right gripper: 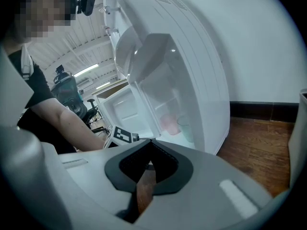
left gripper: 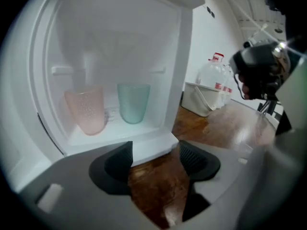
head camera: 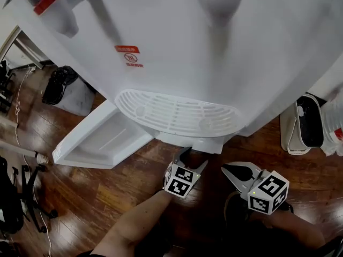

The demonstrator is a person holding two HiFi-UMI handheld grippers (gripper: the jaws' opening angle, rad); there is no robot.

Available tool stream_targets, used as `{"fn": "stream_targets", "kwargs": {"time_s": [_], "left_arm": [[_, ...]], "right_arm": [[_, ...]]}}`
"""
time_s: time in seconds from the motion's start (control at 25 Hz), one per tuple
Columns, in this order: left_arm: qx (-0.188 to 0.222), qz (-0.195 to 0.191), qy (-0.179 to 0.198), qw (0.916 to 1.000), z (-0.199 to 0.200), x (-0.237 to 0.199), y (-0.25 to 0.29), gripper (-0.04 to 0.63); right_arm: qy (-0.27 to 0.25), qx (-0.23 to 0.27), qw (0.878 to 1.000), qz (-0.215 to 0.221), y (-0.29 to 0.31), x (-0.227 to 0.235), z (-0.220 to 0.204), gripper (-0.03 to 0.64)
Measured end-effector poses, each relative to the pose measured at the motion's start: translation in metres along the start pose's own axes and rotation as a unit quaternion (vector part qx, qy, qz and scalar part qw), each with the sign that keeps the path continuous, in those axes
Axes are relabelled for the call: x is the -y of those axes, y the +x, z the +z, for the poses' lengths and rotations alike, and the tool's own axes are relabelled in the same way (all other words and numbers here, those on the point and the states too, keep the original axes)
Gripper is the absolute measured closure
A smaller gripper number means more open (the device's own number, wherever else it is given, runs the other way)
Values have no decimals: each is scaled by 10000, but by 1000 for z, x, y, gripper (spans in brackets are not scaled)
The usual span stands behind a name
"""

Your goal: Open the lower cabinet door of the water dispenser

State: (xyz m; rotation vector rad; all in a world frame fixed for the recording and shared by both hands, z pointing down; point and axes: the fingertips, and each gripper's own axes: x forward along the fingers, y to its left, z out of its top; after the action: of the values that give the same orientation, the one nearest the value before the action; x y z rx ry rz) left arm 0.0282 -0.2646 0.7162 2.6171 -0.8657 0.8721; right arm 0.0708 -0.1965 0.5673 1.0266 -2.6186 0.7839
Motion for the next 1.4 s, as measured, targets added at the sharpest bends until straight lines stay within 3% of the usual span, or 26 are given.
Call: {"fn": "stream_targets", "kwargs": {"time_s": [0.08, 0.16, 0.32, 0.6, 0.88, 1.04, 1.12, 1.16, 1.2, 1.28, 1.4], "left_arm": [[-232, -428, 484, 9976, -9, 16, -18, 301], [-283, -591, 681, 9955, -9, 19, -41, 302], [237, -157, 60, 9996, 34, -10, -100, 347], [638, 173, -94, 9978, 69, -20, -178, 347], [1041, -67, 750, 9917, 115, 27, -249, 399], [1515, 171, 1050, 9827, 171, 31, -301, 442], [1767, 366, 1164, 9767, 199, 31, -334, 509], [1907, 501, 1173, 9733, 211, 31, -351, 539], [2067, 639, 1117, 9699, 224, 31, -369, 457], [2389, 822, 855, 9638, 246, 33, -399, 446], [2672, 733, 376, 9601, 266, 50, -426, 445]], "right_arm": [[42, -26, 9999, 116, -5, -12, 2, 615], [-60, -126, 9996, 227, -10, -28, 4, 615], [-431, -146, 9988, 204, -21, -47, 17, 615], [-739, 51, 9968, 291, -25, -61, 39, 615], [-1112, 204, 9931, 318, -51, -91, 88, 615], [-1327, 256, 9897, 467, -71, -116, 122, 615], [-1436, 366, 9877, 496, -82, -130, 142, 615], [-1507, 443, 9864, 486, -88, -137, 152, 615], [-1589, 518, 9848, 463, -93, -143, 164, 615], [-1749, 620, 9817, 421, -100, -158, 185, 615], [-1841, 762, 9786, 505, -113, -186, 211, 615]]}}
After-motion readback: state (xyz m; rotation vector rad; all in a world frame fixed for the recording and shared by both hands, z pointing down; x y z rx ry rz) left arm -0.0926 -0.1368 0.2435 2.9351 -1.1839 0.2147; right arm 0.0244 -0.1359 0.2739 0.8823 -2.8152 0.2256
